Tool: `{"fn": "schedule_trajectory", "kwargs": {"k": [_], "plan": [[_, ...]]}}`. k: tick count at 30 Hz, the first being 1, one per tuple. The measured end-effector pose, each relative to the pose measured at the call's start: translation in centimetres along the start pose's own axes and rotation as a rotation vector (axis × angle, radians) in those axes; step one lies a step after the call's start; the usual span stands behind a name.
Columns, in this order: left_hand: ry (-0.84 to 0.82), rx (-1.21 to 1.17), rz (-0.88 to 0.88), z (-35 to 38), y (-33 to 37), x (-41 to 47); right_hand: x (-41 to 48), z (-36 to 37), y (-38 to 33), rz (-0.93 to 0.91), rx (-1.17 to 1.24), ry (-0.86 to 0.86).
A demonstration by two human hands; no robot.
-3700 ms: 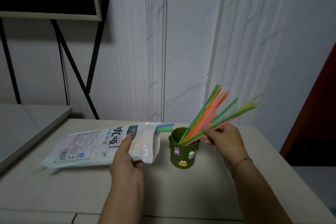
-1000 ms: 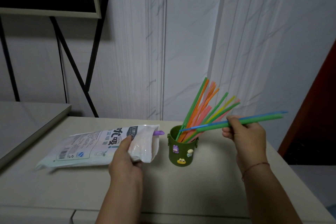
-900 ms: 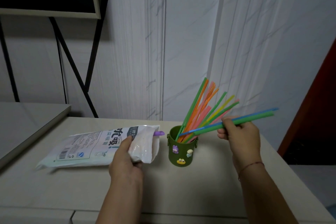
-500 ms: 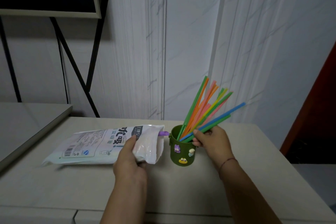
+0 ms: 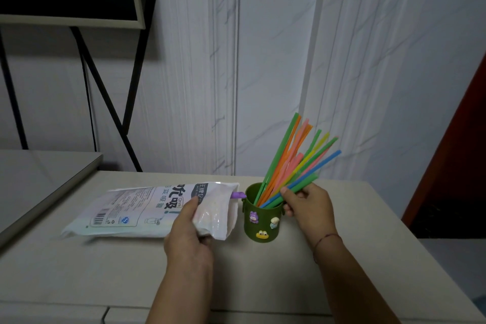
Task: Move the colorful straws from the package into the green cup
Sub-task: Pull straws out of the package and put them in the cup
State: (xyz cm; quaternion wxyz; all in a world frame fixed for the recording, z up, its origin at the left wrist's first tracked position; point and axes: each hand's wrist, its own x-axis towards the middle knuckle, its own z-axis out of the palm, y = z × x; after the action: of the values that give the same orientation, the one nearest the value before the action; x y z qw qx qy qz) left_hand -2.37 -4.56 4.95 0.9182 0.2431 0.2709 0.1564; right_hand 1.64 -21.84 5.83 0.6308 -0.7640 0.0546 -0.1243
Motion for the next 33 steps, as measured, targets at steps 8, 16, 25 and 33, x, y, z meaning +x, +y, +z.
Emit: {"fn": "schedule_trajectory", "kwargs": {"k": [8,16,25,33], "plan": [[-0.040,0.016,0.060,0.0,0.3,-0.2,-0.6,-0.6,0.0,0.169,-0.118,-0.117],[-0.019,0.052,0.153,0.1,0.3,-0.5,-3.3,1.8,-2.3,0.395,0.216,-0.522],[-0.117,0.198,0.455,0.5,0.1,-0.8,-4.3,4.8,-2.9,0.657,0.931,-0.391],[-0.258,0.284,0.552,0.4,0.0,-0.8,-3.9,5.1,-3.0,0.647,1.079,-0.372]]}}
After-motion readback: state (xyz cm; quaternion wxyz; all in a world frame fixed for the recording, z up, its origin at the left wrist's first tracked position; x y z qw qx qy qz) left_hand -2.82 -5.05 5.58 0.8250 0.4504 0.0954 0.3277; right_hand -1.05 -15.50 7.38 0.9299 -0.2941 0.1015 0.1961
